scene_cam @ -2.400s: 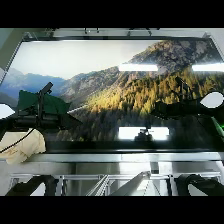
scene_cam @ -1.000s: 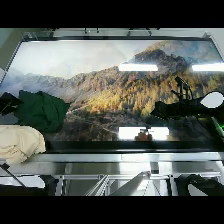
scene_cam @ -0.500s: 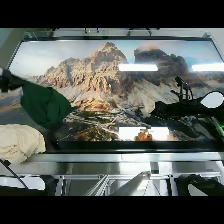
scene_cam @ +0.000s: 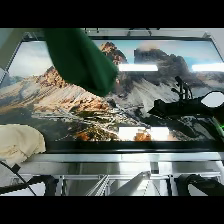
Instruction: Fold the shirts.
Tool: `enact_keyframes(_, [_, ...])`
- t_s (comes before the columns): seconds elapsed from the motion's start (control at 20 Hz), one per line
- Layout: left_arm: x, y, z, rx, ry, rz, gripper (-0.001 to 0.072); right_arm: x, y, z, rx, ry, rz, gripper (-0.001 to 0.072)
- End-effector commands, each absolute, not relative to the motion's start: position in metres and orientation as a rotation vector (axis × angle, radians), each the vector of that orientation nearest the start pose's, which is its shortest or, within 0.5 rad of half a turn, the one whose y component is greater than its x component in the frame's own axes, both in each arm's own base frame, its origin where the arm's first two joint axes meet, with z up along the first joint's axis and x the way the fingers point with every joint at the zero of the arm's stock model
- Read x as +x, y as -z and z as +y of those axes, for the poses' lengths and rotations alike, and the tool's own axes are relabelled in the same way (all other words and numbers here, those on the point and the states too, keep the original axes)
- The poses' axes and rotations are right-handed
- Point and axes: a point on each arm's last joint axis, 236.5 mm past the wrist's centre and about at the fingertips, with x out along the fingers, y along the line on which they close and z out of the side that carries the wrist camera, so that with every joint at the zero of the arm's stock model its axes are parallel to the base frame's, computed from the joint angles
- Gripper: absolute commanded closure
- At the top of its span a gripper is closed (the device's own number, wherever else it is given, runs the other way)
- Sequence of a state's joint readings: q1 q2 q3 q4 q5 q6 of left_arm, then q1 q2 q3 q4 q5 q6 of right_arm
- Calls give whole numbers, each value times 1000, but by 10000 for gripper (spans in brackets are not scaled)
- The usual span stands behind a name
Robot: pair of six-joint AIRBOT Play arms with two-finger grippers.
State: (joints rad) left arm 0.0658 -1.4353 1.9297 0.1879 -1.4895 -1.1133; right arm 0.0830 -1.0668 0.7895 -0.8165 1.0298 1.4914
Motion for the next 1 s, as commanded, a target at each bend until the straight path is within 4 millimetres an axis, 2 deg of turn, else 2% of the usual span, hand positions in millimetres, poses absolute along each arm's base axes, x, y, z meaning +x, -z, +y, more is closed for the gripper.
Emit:
enact_keyframes(0.0, [362,-329,-261,-307,1274,667,685,312,-16,168,650,-419,1249,691])
enact_keyframes(0.05, [365,-308,-267,-271,1259,725,516,312,-16,167,651,-419,1251,691])
enact_keyframes(0.15, [380,-267,-267,-220,1185,836,110,302,-14,164,643,-431,1294,691])
enact_keyframes(0.2, [390,-247,-260,-223,1122,904,-10,296,-13,158,628,-447,1317,691])
enact_keyframes(0.3, [404,-206,-234,-186,999,1034,-5,290,-13,136,637,-450,1343,680])
enact_keyframes(0.35, [405,-187,-220,-176,954,1111,-5,290,-13,121,669,-425,1349,580])
enact_keyframes(0.4, [399,-168,-208,-173,933,1199,-5,291,-14,105,689,-406,1342,407])
enact_keyframes(0.45, [391,-152,-200,-187,925,1273,-4,291,-14,87,702,-392,1328,312])
enact_keyframes(0.55, [383,-116,-191,-258,890,1373,-4,298,-14,51,759,-316,1281,313])
enact_keyframes(0.7, [356,-52,-190,-321,876,1494,-4,309,-5,-15,797,-113,1185,314])
enact_keyframes(0.8, [342,-8,-188,-356,851,1543,-4,304,3,-59,849,27,1146,313])
enact_keyframes(0.9, [333,28,-187,-388,806,1562,-4,292,13,-82,915,89,1159,313])
enact_keyframes(0.95, [331,41,-188,-397,789,1552,-3,287,19,-87,939,101,1180,313])
